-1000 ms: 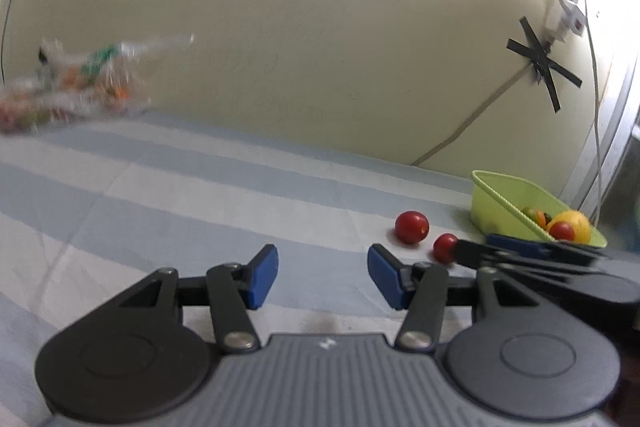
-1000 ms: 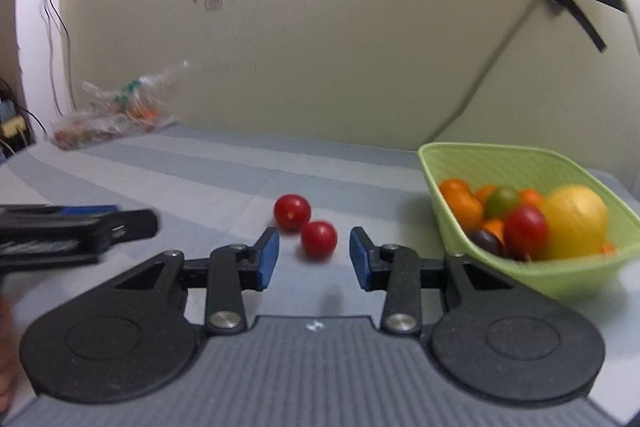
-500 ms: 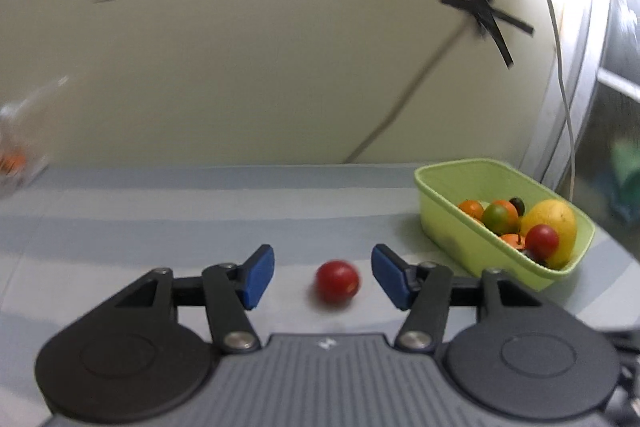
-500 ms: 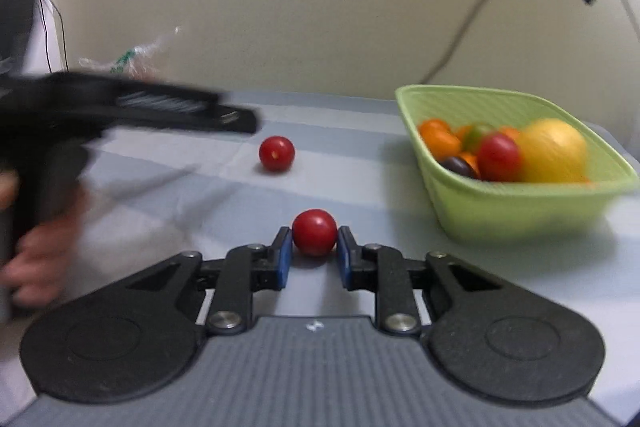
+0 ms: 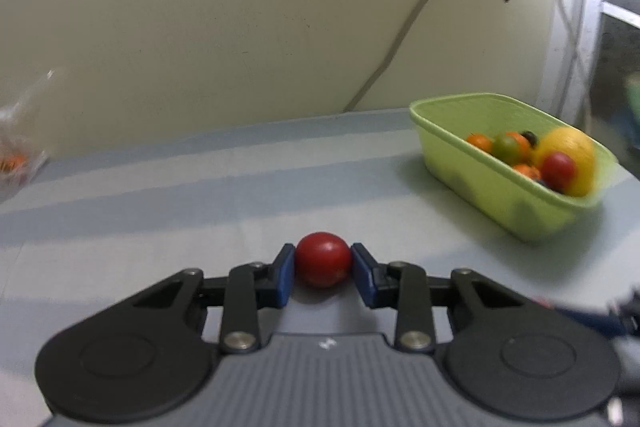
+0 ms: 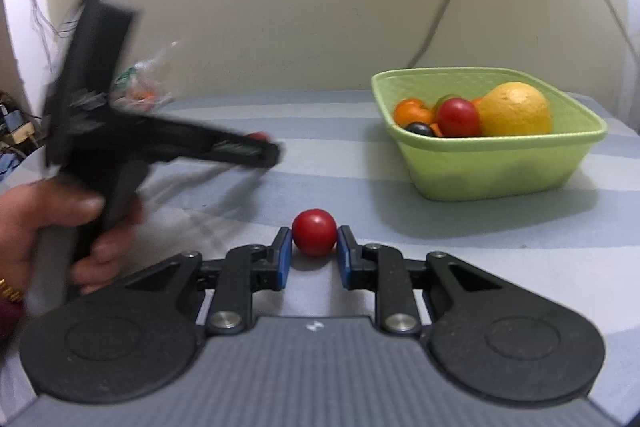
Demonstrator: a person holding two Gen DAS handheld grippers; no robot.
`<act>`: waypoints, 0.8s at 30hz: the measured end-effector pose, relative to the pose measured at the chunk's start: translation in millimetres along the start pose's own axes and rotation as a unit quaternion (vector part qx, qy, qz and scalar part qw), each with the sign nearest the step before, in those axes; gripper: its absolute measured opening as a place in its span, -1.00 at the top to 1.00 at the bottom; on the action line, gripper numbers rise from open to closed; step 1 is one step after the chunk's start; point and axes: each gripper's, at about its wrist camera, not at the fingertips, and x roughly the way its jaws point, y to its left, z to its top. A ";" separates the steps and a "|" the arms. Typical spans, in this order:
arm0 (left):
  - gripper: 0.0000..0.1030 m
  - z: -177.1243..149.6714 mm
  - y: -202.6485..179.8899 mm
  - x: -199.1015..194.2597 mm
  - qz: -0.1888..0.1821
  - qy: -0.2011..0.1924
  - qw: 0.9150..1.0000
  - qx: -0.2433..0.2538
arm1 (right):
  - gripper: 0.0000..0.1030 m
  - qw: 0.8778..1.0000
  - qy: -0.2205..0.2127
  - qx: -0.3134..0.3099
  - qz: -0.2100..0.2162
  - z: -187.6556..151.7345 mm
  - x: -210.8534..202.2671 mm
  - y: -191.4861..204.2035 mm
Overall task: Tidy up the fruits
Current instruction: 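Carry both red tomatoes into the basket and open both tools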
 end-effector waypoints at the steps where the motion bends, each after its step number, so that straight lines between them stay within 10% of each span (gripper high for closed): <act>1: 0.42 -8.9 2.6 -9.3 -0.008 -0.001 1.000 -0.003 | 0.48 1.000 -0.001 0.002 0.002 -2.5 -3.7 0.2; 20: 0.39 -116.8 -3.6 -147.1 -0.046 -0.033 0.998 -0.035 | 0.46 0.989 -0.017 -0.139 0.045 -63.2 -63.7 70.4; 24: 0.01 -117.7 -1.9 -148.7 -0.034 -0.035 0.998 -0.043 | 0.36 0.990 -0.016 -0.138 0.038 -61.6 -62.5 67.9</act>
